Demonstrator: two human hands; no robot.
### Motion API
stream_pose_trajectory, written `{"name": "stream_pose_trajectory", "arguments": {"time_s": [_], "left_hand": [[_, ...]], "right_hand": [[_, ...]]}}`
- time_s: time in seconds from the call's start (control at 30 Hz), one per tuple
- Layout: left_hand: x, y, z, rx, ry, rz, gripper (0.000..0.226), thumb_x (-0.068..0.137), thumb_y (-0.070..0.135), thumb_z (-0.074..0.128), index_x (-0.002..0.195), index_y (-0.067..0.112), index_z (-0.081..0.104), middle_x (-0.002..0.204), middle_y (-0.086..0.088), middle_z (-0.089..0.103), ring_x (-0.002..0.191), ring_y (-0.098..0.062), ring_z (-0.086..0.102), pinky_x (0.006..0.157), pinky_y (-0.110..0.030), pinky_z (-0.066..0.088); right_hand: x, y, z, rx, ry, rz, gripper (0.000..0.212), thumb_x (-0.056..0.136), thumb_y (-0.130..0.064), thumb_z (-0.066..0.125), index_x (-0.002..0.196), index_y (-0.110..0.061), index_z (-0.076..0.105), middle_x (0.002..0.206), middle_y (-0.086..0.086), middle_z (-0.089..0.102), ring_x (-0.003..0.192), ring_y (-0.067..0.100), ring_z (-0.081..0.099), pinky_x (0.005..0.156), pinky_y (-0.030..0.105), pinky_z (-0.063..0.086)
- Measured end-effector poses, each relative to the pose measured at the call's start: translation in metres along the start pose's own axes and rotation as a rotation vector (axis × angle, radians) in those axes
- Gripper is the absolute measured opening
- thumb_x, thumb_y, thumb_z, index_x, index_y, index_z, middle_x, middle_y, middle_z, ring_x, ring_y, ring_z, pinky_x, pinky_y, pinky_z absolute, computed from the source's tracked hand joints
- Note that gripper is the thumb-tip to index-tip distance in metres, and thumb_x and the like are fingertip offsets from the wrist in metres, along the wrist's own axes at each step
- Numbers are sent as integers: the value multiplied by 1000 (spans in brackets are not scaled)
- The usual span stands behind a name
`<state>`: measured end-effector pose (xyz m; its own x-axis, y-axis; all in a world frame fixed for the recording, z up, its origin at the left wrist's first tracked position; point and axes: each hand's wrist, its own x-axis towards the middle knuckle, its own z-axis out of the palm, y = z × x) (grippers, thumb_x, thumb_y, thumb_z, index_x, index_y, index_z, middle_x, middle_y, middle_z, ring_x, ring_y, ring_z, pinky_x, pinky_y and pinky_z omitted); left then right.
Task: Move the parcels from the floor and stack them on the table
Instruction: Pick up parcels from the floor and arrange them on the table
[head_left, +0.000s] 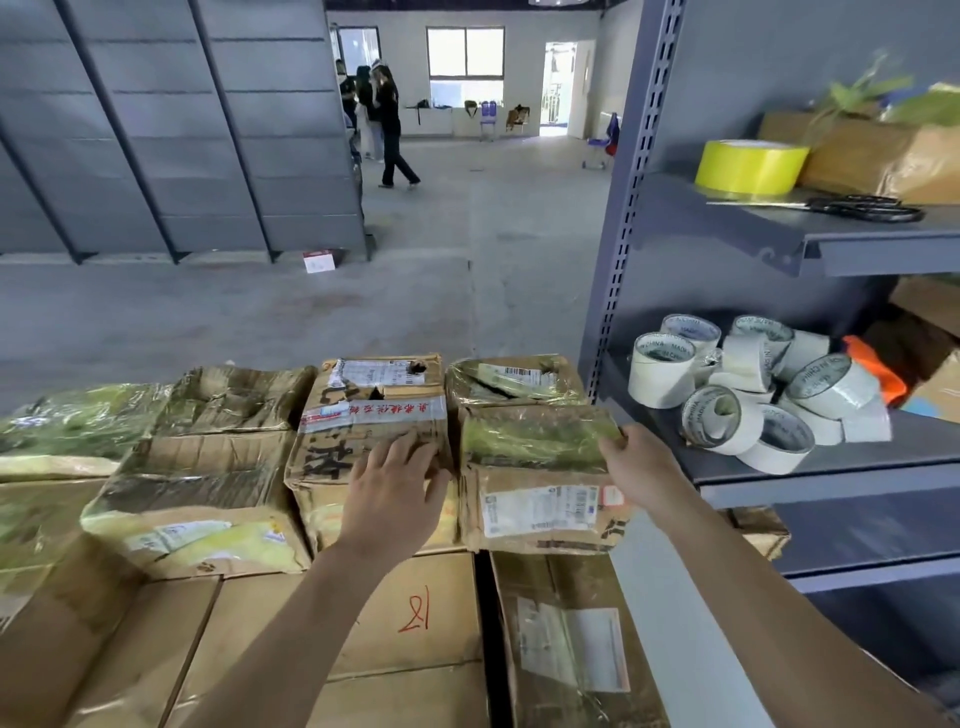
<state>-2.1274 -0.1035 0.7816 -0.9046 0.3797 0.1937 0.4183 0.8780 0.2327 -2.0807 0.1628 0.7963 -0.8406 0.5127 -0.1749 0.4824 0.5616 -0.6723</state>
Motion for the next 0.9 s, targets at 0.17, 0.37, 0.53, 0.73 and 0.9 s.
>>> {"name": "stream_pose_trajectory", "arguments": {"time_s": [0.17, 0.37, 0.53, 0.73, 0.9], "left_hand": [[-4, 0, 1, 98, -62, 30, 77, 85, 70, 13, 148, 28, 26, 154, -2, 28, 144, -23, 19, 117, -41, 17], [2, 2, 0, 204, -64, 64, 82, 78, 74, 4, 146, 33, 27, 148, -5, 35, 139, -27, 28, 112, -45, 26], [0, 8, 7, 191, -20, 84, 71, 85, 64, 15, 134, 27, 50, 134, -4, 54, 128, -28, 46, 104, -54, 36], [2, 13, 7, 175, -1, 135, 60, 87, 54, 24, 136, 27, 45, 124, -3, 60, 121, -27, 53, 101, -61, 37], [2, 14, 7, 168, -14, 174, 64, 83, 55, 21, 136, 27, 42, 128, -2, 52, 123, -26, 46, 106, -56, 34]], "right_hand": [[0, -8, -3, -11, -21, -54, 37, 102, -36, 37, 129, -11, 43, 94, 2, 54, 74, 18, 55, 53, 27, 39], [0, -11, -1, 1, -48, -69, 37, 101, -39, 38, 125, -12, 47, 90, 4, 57, 79, 21, 60, 55, 28, 39], [-4, -12, -2, -86, -117, -66, 49, 101, -45, 35, 138, -13, 38, 88, 4, 59, 67, 16, 56, 54, 29, 40], [1, -12, -2, -80, -38, -131, 53, 100, -43, 38, 146, -17, 30, 103, 7, 62, 69, 16, 59, 56, 31, 43], [6, -8, 2, -129, -2, -176, 53, 100, -44, 39, 145, -16, 33, 121, 11, 58, 89, 21, 60, 67, 32, 44]]}}
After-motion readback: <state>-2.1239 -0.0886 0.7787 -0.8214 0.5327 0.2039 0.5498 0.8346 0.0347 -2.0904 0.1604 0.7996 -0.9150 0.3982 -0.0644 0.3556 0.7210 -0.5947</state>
